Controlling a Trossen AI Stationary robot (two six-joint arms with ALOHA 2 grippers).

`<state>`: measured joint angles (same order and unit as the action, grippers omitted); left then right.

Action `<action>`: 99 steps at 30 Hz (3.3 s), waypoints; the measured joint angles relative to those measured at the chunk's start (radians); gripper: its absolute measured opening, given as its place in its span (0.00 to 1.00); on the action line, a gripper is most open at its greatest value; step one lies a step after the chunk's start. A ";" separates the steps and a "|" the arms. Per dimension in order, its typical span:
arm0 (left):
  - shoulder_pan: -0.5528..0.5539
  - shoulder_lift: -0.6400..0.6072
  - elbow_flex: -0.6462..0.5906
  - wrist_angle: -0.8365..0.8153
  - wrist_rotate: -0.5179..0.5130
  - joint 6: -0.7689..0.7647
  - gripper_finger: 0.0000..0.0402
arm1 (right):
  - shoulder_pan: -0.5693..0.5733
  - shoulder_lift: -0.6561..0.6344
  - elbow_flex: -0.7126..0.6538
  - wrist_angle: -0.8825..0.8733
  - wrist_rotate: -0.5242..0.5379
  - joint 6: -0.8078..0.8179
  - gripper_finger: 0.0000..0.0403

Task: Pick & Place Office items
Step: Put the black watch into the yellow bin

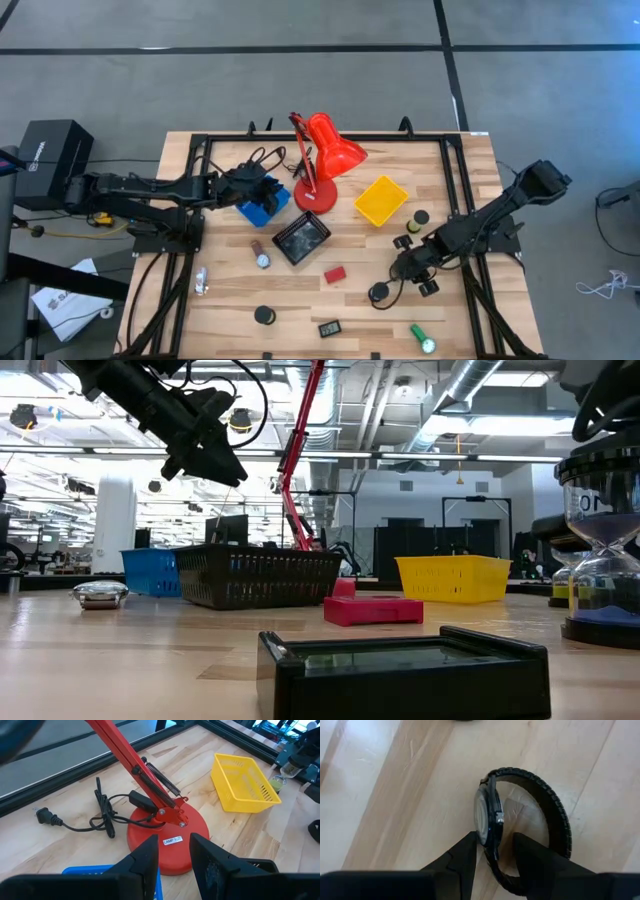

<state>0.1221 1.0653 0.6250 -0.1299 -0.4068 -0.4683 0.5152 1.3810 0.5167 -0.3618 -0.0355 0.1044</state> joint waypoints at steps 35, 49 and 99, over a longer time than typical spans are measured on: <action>0.000 0.000 0.000 0.020 0.000 0.000 0.26 | -0.209 0.019 0.271 -0.350 0.049 -0.051 0.02; 0.000 0.000 0.000 0.023 0.000 0.000 0.26 | -0.516 0.018 0.450 -0.445 0.222 -0.187 0.03; 0.000 0.000 0.000 0.038 0.001 0.000 0.26 | -0.798 0.326 0.451 -0.478 0.126 0.104 0.31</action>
<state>0.1219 1.0653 0.6250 -0.0917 -0.4061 -0.4686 -0.2827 1.7073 0.9676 -0.8397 0.0904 0.2083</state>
